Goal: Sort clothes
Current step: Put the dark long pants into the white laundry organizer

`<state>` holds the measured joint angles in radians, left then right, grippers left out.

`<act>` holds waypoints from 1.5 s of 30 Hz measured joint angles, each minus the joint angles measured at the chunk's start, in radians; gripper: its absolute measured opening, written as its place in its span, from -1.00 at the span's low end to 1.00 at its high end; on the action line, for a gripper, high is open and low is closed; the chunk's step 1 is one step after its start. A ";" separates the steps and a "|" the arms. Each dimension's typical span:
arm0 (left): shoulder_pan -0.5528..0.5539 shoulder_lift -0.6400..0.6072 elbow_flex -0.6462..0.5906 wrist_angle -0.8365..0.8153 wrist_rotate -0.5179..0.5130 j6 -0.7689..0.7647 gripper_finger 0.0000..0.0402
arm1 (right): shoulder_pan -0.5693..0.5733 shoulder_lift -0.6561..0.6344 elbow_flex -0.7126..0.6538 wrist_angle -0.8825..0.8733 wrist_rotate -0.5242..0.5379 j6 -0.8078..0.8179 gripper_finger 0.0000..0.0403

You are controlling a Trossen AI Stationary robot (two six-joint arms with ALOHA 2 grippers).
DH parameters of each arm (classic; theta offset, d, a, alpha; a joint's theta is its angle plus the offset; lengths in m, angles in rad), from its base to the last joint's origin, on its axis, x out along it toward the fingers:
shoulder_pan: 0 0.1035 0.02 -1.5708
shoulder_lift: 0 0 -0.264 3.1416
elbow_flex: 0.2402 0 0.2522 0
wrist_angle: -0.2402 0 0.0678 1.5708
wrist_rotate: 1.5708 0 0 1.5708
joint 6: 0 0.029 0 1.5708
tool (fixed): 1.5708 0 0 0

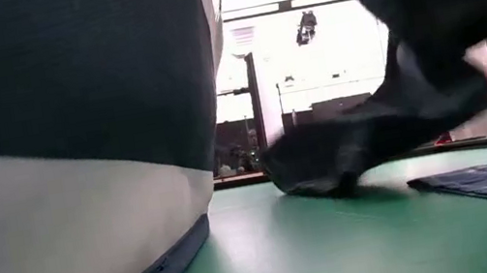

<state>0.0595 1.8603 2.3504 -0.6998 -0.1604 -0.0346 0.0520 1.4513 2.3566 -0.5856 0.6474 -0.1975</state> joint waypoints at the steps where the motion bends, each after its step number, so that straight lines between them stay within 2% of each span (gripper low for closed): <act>1: 0.004 0.000 -0.005 -0.019 -0.022 0.019 -0.44 | 0.002 0.000 0.000 0.001 0.013 -0.006 -0.94; 3: 0.013 0.000 -0.024 -0.045 -0.025 0.044 -0.44 | 0.004 0.006 0.000 0.021 0.033 -0.022 -0.94; 7: 0.039 0.027 -0.065 0.011 0.087 0.049 -0.44 | 0.022 0.026 -0.001 0.086 0.123 -0.062 -0.94; 13: 0.048 0.106 -0.058 0.088 -0.001 0.091 -0.44 | 0.064 0.046 -0.001 0.158 0.156 -0.101 -0.94; 15: 0.048 0.128 -0.040 0.110 0.001 0.128 -0.44 | 0.075 0.047 -0.001 0.164 0.154 -0.100 -0.94; 17: 0.051 0.142 -0.013 0.127 0.097 0.148 -0.44 | 0.080 0.047 -0.001 0.184 0.169 -0.111 -0.94; 20: 0.051 0.151 0.002 0.171 0.347 0.169 -0.44 | 0.082 0.046 -0.001 0.204 0.220 -0.142 -0.94; 21: 0.048 0.151 -0.001 0.202 0.397 0.170 -0.44 | 0.083 0.046 -0.001 0.208 0.221 -0.143 -0.94; 27: 0.047 0.152 0.002 0.301 0.577 0.136 -0.44 | 0.081 0.056 0.001 0.209 0.242 -0.141 -0.94; 31: 0.047 0.152 0.002 0.377 0.754 0.064 -0.44 | 0.081 0.074 0.001 0.201 0.299 -0.189 -0.93; 33: 0.046 0.152 0.002 0.407 0.803 0.031 -0.44 | 0.081 0.083 0.001 0.197 0.331 -0.204 -0.92; 36: 0.044 0.152 0.002 0.419 0.810 0.015 -0.44 | 0.081 0.090 0.001 0.183 0.343 -0.212 -0.82; 40: 0.040 0.152 0.002 0.434 0.872 0.002 -0.44 | 0.081 0.095 0.002 0.124 0.347 -0.167 -0.54; 45: 0.026 0.152 0.002 0.463 0.913 -0.014 -0.49 | 0.081 0.085 0.002 0.019 0.321 -0.031 -0.20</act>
<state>0.0857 2.0121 2.3524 -0.2364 0.7526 -0.0484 0.1329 1.5363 2.3581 -0.5671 0.9680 -0.2283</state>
